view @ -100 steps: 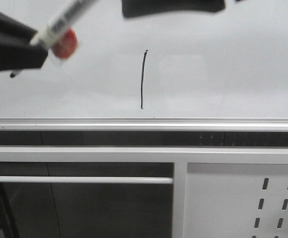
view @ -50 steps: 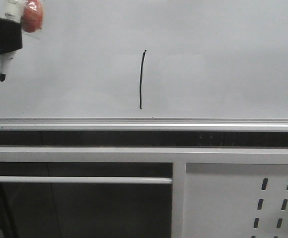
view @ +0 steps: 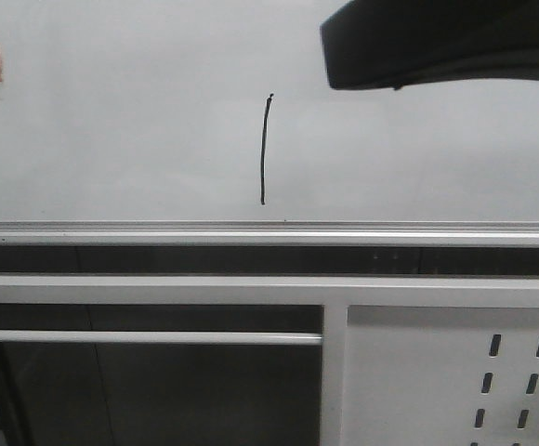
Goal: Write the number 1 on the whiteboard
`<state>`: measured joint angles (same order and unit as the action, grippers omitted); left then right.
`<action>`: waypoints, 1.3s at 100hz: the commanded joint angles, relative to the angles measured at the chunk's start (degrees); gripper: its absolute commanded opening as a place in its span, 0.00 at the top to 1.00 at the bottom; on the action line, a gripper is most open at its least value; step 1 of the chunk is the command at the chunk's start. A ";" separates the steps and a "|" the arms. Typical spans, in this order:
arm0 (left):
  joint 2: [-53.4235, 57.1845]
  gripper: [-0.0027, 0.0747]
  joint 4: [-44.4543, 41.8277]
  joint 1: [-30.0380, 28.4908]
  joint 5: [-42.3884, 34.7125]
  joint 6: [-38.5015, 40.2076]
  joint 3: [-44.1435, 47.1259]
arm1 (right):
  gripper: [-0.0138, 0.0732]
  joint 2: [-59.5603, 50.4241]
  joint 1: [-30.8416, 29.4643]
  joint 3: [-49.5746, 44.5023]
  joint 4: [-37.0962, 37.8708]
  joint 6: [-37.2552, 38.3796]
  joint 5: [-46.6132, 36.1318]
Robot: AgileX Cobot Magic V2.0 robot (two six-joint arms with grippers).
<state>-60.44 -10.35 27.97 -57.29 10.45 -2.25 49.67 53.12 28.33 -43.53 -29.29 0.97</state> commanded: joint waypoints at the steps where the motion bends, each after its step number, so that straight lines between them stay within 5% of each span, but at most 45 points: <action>1: -4.50 0.99 3.11 0.15 -10.12 -2.30 -1.04 | 0.92 -0.76 -0.45 0.94 0.52 -0.59 -4.94; 13: -14.02 0.99 4.11 0.15 -20.95 -2.79 -1.04 | 0.92 -0.76 -0.45 0.00 0.52 -0.59 -6.69; 32: -23.65 0.99 5.00 0.15 -20.95 -2.87 -2.53 | 0.92 -0.76 -0.45 -0.84 0.61 -0.59 -7.48; 130: -17.40 0.99 10.79 0.15 -20.95 -4.35 -9.99 | 0.92 -0.52 -0.45 -0.84 1.39 -0.59 -8.64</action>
<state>-78.79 -0.63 27.97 -65.02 6.20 -10.56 49.67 53.12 25.98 -42.95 -29.39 -4.14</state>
